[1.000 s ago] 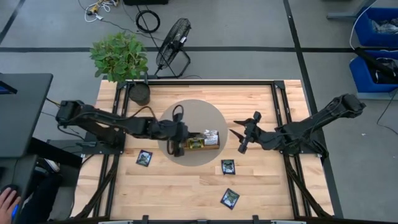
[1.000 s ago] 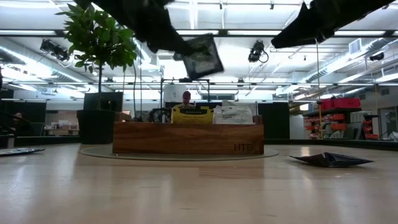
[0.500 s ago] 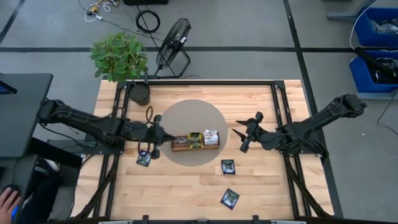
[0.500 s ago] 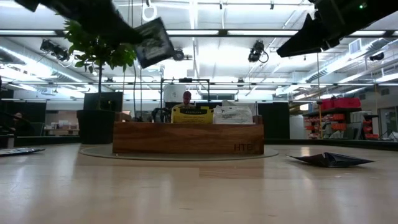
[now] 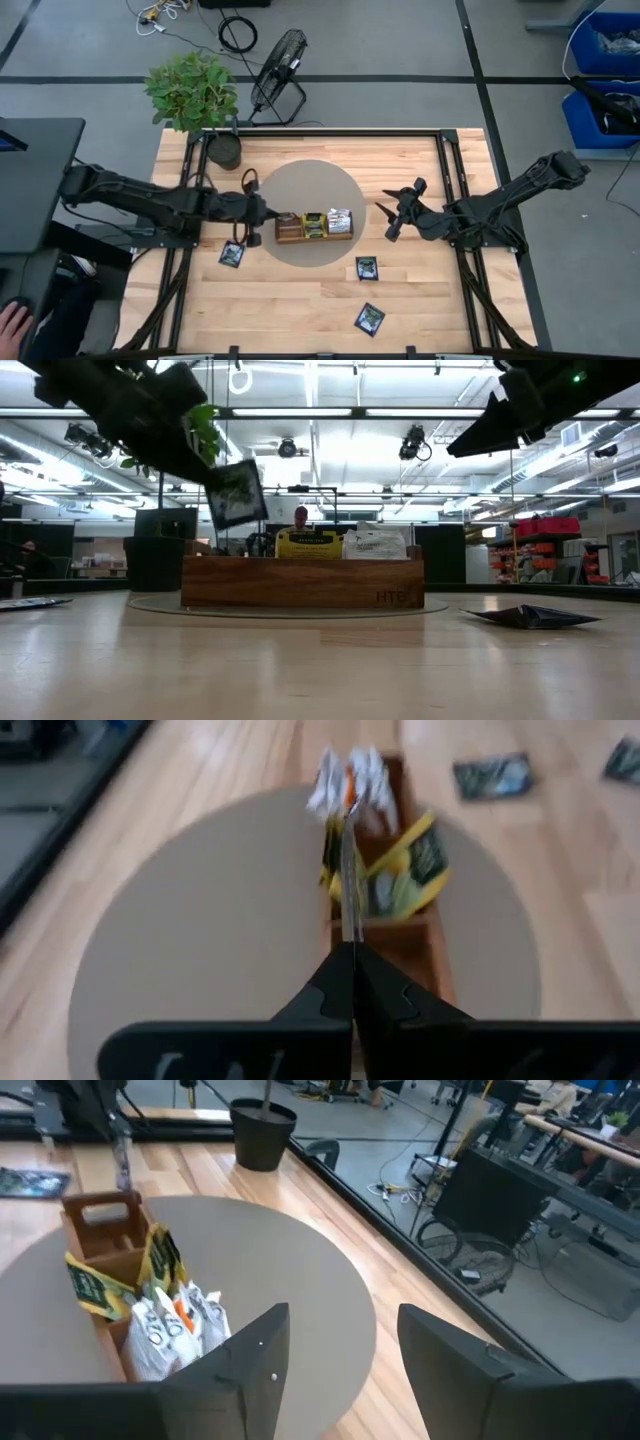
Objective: Pick & Place Tea
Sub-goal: Put the purple tea bag into the left section of the wooden organizer
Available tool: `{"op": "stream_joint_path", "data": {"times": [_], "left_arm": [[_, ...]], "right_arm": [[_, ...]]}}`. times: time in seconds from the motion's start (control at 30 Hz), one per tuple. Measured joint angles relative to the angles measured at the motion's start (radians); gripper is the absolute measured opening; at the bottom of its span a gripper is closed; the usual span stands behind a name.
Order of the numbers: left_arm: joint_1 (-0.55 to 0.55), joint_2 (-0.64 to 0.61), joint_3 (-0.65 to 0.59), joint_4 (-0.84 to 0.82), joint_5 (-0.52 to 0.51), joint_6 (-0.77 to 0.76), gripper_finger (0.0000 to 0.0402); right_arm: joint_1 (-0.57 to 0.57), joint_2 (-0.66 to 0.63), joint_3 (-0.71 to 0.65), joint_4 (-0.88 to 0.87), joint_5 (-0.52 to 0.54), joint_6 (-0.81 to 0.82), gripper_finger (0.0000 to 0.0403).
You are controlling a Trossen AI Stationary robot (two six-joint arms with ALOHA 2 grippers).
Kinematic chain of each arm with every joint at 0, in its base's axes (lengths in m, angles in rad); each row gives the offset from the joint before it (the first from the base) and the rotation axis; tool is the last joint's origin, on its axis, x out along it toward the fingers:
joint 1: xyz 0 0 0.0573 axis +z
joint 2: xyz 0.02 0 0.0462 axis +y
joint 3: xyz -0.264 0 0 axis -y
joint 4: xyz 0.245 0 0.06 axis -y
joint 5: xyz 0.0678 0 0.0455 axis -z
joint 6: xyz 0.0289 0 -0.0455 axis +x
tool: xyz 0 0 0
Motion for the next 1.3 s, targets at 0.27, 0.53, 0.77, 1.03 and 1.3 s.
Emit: {"op": "stream_joint_path", "data": {"times": [0.27, 0.53, 0.77, 1.03, 1.3], "left_arm": [[0.067, 0.090, 0.000, 0.022, 0.140, -0.005, 0.0001], [0.103, 0.145, 0.000, 0.024, 0.181, 0.013, 0.0001], [0.127, 0.147, 0.000, 0.011, 0.183, 0.025, 0.0001], [0.147, 0.199, 0.001, 0.005, 0.210, 0.041, 0.0001], [0.147, 0.219, 0.000, 0.027, 0.207, 0.041, 0.0002]], "right_arm": [[-0.005, 0.000, 0.000, -0.035, 0.000, 0.026, 0.0196], [-0.007, 0.000, 0.000, -0.040, 0.000, 0.034, 0.0196], [-0.007, 0.000, 0.000, -0.050, 0.000, 0.052, 0.0196], [-0.013, 0.000, 0.000, -0.053, 0.000, 0.052, 0.0196], [-0.014, 0.000, 0.000, -0.062, 0.000, 0.060, 0.0196]]}}
